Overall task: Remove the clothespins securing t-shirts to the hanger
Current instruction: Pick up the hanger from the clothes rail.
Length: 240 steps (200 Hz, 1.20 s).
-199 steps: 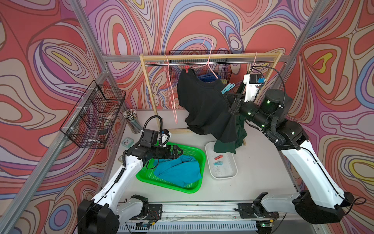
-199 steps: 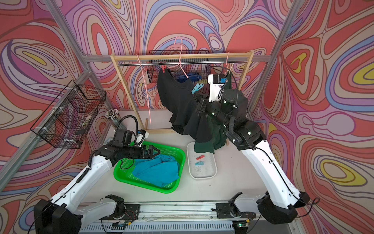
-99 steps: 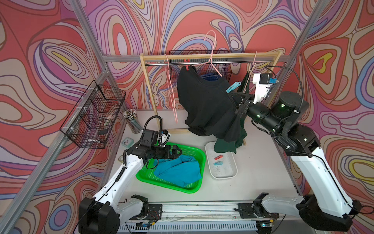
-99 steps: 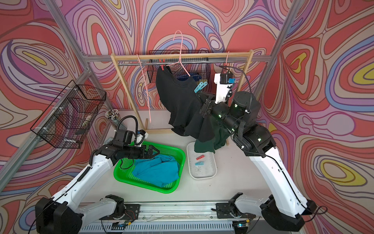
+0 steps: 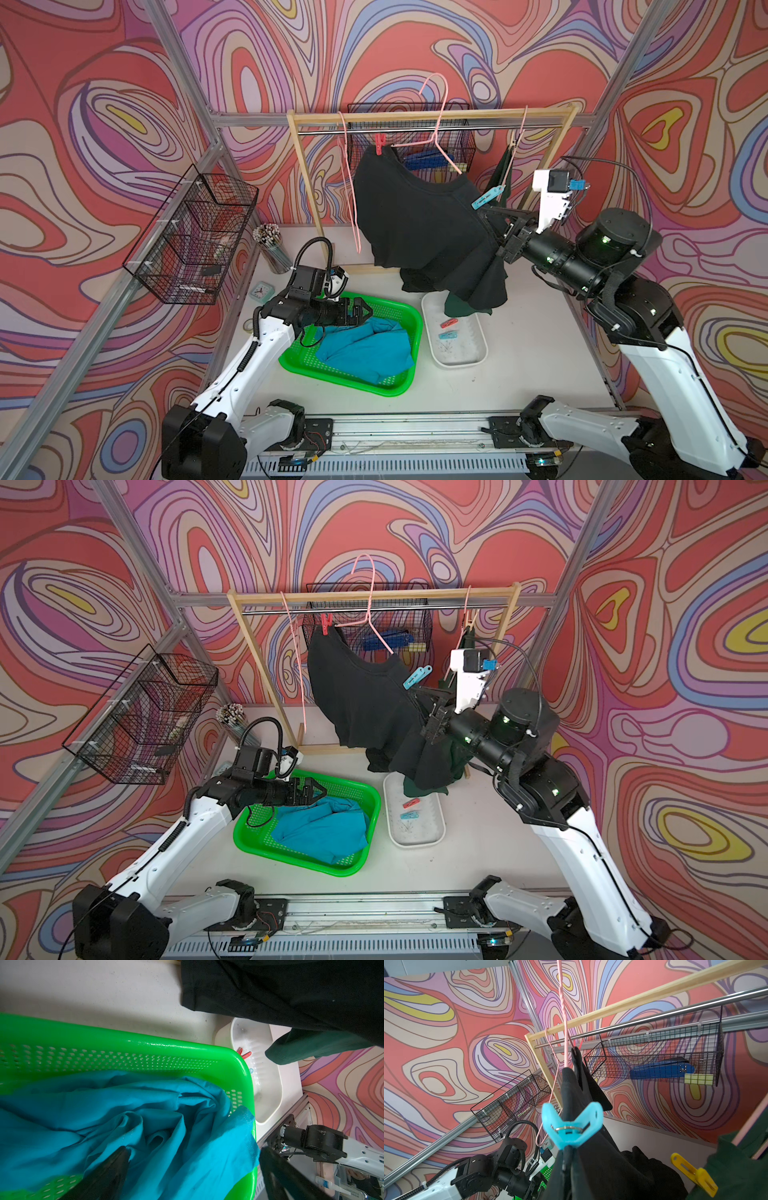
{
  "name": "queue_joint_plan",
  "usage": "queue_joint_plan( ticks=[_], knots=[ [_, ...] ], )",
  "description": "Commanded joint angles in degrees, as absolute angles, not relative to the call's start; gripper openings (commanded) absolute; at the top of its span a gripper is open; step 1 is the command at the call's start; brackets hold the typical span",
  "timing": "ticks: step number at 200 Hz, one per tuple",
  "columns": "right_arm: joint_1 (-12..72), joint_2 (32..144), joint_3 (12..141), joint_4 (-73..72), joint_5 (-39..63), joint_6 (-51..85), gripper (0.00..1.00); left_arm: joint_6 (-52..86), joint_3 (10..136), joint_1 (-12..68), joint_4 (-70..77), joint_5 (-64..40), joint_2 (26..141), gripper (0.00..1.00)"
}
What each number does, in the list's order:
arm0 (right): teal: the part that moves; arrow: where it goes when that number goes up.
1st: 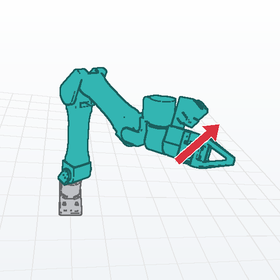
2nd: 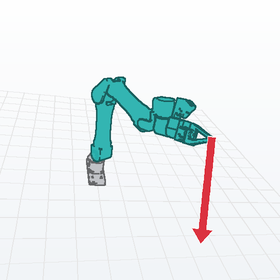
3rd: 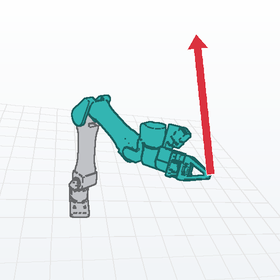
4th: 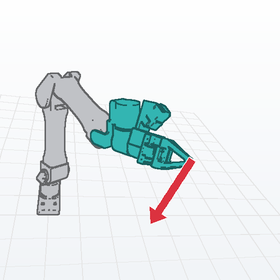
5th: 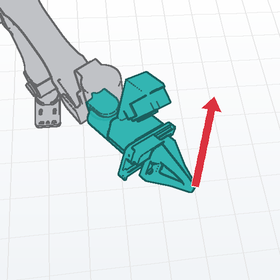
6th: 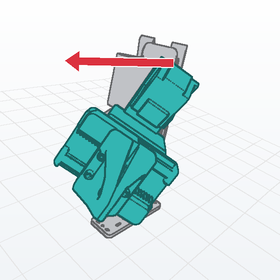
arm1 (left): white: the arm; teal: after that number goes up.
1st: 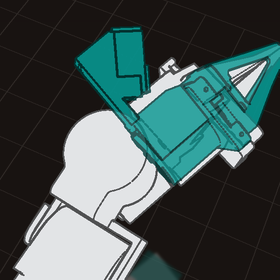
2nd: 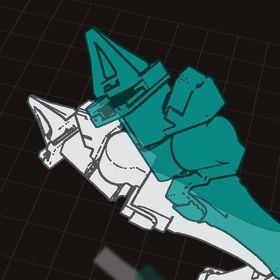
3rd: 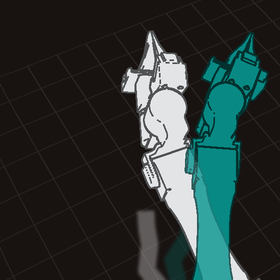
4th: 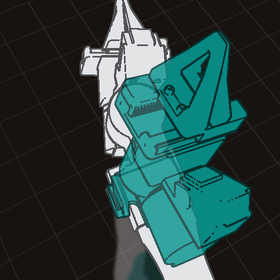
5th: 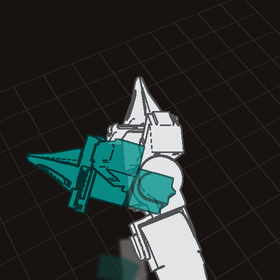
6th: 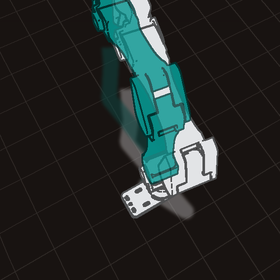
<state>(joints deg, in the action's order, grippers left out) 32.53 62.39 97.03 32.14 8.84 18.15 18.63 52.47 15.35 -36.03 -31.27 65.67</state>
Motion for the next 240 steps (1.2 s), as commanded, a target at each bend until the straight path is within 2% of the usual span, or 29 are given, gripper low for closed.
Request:
queue_joint_plan(
  ticks=[1, 123, 240],
  knots=[
    [32.28, 58.58, 96.93, 27.56, 10.46, 17.02, 0.0, 17.38, 53.53, 15.06, -37.8, -29.69, 66.32, 1.0],
    [32.3, 51.9, 99.57, 27.01, 12.69, 15.11, 0.0, 17.78, 55.55, 14.99, -40.64, -22.68, 64.95, 1.0],
    [32.31, 54.55, 105.5, 18.51, 18.13, 16.56, 0.0, 20.85, 56.0, 14.87, -40.56, -21.97, 64.26, 1.0]
  ],
)
